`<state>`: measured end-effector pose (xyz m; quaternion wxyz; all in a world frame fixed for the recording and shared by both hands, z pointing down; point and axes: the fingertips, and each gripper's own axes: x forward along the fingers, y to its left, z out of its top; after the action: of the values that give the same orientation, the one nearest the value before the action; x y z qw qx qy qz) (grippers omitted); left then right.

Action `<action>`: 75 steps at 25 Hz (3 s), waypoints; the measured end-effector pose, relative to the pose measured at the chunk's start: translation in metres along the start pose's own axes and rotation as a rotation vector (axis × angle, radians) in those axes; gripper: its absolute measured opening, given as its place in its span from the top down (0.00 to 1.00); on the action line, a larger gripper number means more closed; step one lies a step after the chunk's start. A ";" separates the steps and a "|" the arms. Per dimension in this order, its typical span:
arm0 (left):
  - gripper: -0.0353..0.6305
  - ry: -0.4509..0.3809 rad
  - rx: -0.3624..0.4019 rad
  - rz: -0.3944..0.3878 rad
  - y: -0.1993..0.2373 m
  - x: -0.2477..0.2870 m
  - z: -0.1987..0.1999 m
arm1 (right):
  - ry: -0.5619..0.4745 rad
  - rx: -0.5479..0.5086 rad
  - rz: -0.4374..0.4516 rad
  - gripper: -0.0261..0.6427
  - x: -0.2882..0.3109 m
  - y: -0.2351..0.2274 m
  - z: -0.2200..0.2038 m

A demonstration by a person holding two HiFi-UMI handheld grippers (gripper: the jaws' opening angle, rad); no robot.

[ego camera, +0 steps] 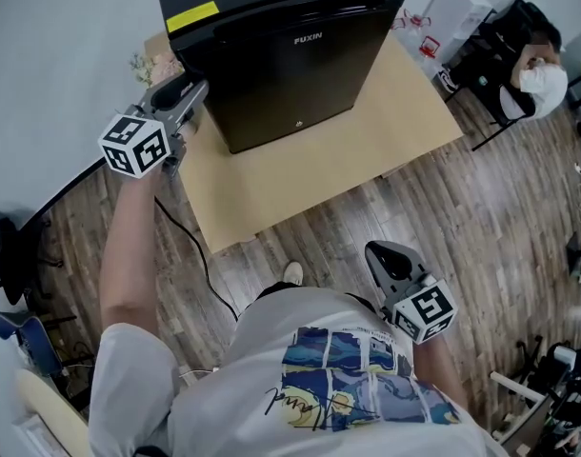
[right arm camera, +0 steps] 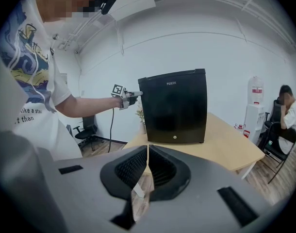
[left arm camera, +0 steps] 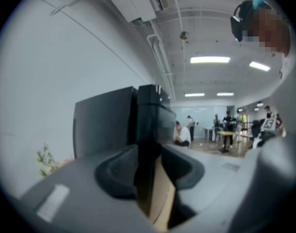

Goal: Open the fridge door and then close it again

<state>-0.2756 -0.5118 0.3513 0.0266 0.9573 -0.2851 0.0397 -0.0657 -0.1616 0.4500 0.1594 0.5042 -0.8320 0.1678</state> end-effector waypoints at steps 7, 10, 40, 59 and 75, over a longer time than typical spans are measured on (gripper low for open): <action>0.71 -0.005 0.000 0.002 -0.003 -0.002 -0.001 | 0.003 0.013 -0.018 0.93 -0.009 -0.003 -0.007; 0.72 -0.011 0.021 -0.018 -0.018 -0.010 -0.001 | -0.001 0.021 -0.028 0.93 -0.012 -0.007 -0.007; 0.74 -0.030 -0.004 0.382 -0.209 -0.038 -0.009 | -0.007 -0.081 0.201 0.93 -0.131 -0.109 -0.046; 0.75 -0.051 -0.042 0.578 -0.335 -0.001 -0.010 | -0.008 -0.091 0.279 0.93 -0.197 -0.148 -0.088; 0.76 -0.011 -0.077 0.707 -0.411 0.050 -0.008 | -0.039 -0.083 0.284 0.93 -0.238 -0.146 -0.101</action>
<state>-0.0088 -0.1947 0.3525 0.0457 0.7978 -0.6004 0.0306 0.1795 0.0058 0.4545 0.1386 0.3775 -0.9041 0.1442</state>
